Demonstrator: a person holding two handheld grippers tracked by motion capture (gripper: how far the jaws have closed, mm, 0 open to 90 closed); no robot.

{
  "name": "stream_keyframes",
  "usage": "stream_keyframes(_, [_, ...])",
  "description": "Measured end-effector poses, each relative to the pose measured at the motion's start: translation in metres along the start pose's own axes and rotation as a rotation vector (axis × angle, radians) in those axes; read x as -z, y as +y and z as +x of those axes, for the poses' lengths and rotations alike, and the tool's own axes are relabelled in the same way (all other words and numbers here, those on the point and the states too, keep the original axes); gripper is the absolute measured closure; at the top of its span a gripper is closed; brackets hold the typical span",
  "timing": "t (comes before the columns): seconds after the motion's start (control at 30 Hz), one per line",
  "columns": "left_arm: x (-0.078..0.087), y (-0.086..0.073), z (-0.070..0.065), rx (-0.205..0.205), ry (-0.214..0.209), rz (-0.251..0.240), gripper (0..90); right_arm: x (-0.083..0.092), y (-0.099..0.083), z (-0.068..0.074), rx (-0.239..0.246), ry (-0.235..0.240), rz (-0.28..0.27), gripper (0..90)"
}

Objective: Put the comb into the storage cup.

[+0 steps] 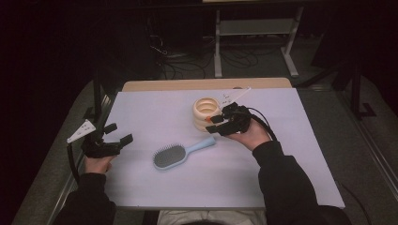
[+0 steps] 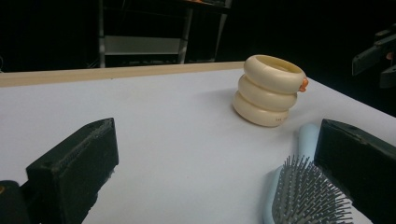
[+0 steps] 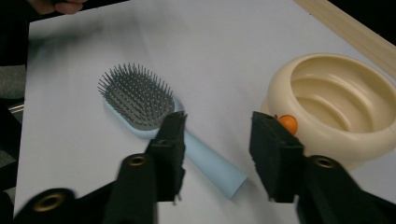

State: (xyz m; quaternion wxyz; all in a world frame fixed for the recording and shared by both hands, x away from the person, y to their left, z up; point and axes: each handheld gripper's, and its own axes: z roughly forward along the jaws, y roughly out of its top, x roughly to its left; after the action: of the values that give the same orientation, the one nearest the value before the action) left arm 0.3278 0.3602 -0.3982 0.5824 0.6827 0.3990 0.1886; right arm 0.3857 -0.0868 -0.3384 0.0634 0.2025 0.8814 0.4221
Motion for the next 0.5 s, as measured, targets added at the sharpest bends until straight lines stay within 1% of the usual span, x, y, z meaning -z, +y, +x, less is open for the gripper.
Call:
stream_keyframes(0.13, [0.0, 0.0, 0.0, 0.001, 0.0, 0.0, 0.0, -0.005, 0.001, 0.0, -0.003, 0.0, 0.01, 69.9])
stream_keyframes(0.17, [0.0, 0.0, 0.0, 0.0, 0.0, 0.0, 0.0, -0.005, 0.001, 0.0, -0.003, 0.0, 0.01, 69.9])
stream_keyframes(0.27, [0.0, 0.0, 0.0, -0.001, 0.0, 0.0, 0.0, -0.009, 0.002, 0.0, -0.005, -0.004, 0.015, 76.8])
stream_keyframes(0.3, [0.0, 0.0, 0.0, -0.001, 0.0, 0.0, 0.0, -0.012, 0.003, 0.001, -0.007, -0.017, 0.025, 80.4])
stream_keyframes(0.33, [0.0, 0.0, 0.0, 0.0, 0.0, 0.0, 0.0, -0.012, 0.003, 0.001, -0.007, -0.017, 0.025, 80.4])
stream_keyframes(0.37, [0.0, 0.0, 0.0, 0.001, -0.001, 0.0, 0.0, -0.014, 0.003, 0.001, -0.004, -0.025, 0.029, 83.2])
stream_keyframes(0.4, [0.0, 0.0, 0.0, 0.001, -0.001, 0.001, 0.0, -0.017, 0.003, 0.002, 0.008, -0.045, 0.04, 88.2])
stream_keyframes(0.43, [0.0, 0.0, 0.0, 0.001, -0.001, 0.001, 0.0, -0.017, 0.003, 0.002, 0.008, -0.045, 0.04, 88.2])
stream_keyframes(0.47, [0.0, 0.0, 0.0, 0.001, -0.001, 0.001, 0.0, -0.021, 0.003, 0.002, 0.011, -0.058, 0.043, 88.5])
stream_keyframes(0.5, [0.0, 0.0, 0.0, 0.001, -0.002, -0.001, 0.0, -0.023, 0.003, 0.002, 0.011, -0.061, 0.046, 88.6])
